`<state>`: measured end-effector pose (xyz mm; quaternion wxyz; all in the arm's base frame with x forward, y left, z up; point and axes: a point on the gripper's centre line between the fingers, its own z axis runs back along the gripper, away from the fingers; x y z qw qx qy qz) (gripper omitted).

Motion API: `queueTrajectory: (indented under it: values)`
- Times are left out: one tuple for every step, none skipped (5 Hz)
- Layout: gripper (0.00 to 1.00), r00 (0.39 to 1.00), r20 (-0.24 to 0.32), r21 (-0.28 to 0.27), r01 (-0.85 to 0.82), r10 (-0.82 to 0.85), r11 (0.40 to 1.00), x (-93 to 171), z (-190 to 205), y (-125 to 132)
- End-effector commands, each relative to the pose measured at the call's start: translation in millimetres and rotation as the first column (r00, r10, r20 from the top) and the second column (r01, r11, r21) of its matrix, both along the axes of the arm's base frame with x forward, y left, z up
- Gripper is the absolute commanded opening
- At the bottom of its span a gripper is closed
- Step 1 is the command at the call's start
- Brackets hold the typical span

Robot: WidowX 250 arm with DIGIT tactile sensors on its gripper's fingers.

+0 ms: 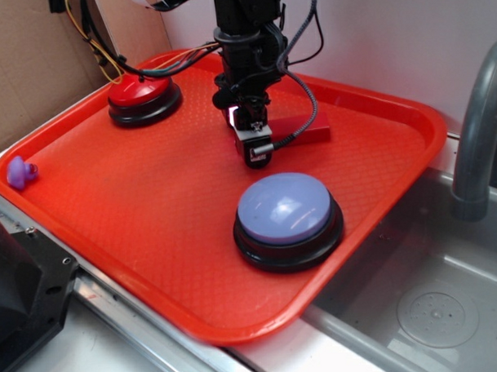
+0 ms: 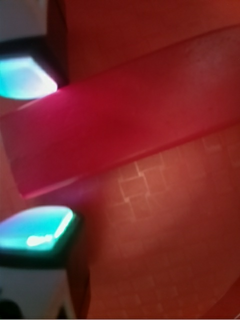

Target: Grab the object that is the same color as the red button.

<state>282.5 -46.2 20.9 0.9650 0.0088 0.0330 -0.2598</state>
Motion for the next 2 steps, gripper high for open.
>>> queueTrajectory:
  values:
    - [0.00, 0.999, 0.042, 0.000, 0.001, -0.001, 1.000, 3.4, 13.0, 0.6]
    - [0.00, 0.996, 0.042, 0.036, 0.078, -0.080, 0.996, -12.5, 63.0, 13.3]
